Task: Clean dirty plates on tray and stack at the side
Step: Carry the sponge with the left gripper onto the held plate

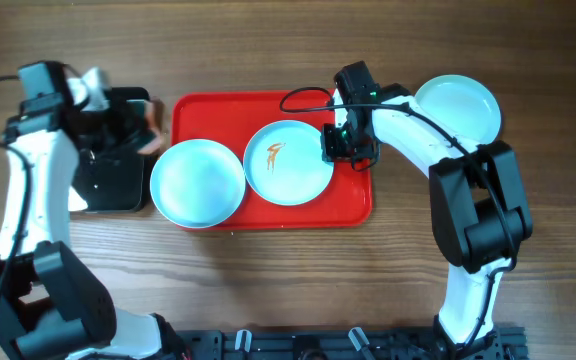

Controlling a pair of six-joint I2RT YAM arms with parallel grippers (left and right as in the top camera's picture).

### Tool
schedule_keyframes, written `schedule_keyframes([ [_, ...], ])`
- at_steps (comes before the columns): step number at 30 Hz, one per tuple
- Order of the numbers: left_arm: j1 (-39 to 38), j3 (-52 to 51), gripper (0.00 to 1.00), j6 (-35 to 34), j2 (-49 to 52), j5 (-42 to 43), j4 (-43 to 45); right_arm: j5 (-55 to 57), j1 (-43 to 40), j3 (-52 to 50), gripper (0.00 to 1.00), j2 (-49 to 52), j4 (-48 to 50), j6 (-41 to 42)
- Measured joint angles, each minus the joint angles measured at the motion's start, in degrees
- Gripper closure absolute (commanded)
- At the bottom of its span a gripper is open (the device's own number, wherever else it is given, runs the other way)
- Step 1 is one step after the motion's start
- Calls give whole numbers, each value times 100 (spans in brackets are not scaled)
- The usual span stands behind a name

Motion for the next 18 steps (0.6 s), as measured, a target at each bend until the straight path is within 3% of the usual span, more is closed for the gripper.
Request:
schedule_keyframes([
  [3, -686, 0, 96, 0, 7, 166, -22, 0, 0, 0, 95, 0, -2, 118],
  [10, -2295, 0, 96, -299, 382, 170, 160, 0, 0, 0, 96, 0, -31, 251],
  [18, -3388, 0, 96, -782, 1325, 81, 955, -2, 0, 0, 96, 0, -140, 256],
])
